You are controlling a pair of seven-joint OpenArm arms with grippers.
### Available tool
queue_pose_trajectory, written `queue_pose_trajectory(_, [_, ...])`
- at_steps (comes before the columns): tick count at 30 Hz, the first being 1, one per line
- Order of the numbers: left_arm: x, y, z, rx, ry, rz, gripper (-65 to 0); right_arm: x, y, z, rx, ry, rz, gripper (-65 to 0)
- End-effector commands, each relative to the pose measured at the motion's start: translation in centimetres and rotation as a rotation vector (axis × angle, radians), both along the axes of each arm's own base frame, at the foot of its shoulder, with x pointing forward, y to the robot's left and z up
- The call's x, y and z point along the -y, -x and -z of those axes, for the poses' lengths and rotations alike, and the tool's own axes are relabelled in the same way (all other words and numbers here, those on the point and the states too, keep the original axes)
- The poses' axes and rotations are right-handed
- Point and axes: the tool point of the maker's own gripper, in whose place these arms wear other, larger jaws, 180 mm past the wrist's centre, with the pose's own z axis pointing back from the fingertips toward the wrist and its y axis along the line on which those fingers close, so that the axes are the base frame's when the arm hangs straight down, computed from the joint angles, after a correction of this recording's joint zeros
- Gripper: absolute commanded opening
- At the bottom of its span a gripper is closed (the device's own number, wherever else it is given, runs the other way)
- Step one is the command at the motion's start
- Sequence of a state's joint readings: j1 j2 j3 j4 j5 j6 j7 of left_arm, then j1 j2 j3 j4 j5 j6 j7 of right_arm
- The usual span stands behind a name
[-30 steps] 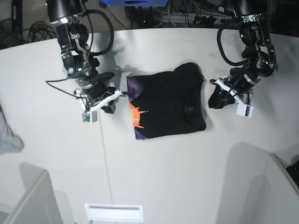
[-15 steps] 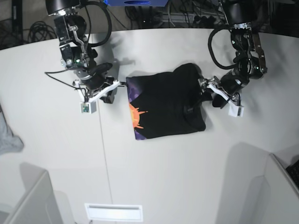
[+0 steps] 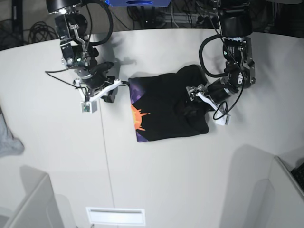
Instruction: Fold the T-shirt properly
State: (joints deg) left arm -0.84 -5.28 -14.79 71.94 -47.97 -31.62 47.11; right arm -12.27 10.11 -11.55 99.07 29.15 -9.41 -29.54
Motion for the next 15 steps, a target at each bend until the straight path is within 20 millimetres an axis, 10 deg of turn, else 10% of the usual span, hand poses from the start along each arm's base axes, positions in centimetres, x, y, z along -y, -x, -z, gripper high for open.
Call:
queue_pose_trajectory(1, [-0.5, 1.6, 2.1, -0.094, -0.060, 0.029, 0.0, 0.1, -1.0, -1.4, 0.056, -0.004, 0.000, -65.0])
queue_pose_trajectory(10, [-0.7, 1.5, 3.5, -0.178, -0.064, 0.068, -51.7, 3.3, -0.9, -1.1, 0.052, 0.027, 0.069, -65.0])
queue_pose_trajectory(15, [-1.8, 0.7, 3.1, -0.202, -0.105, 0.110, -65.0, 6.0, -0.3, -0.7, 0.038, 0.045, 0.142, -65.0])
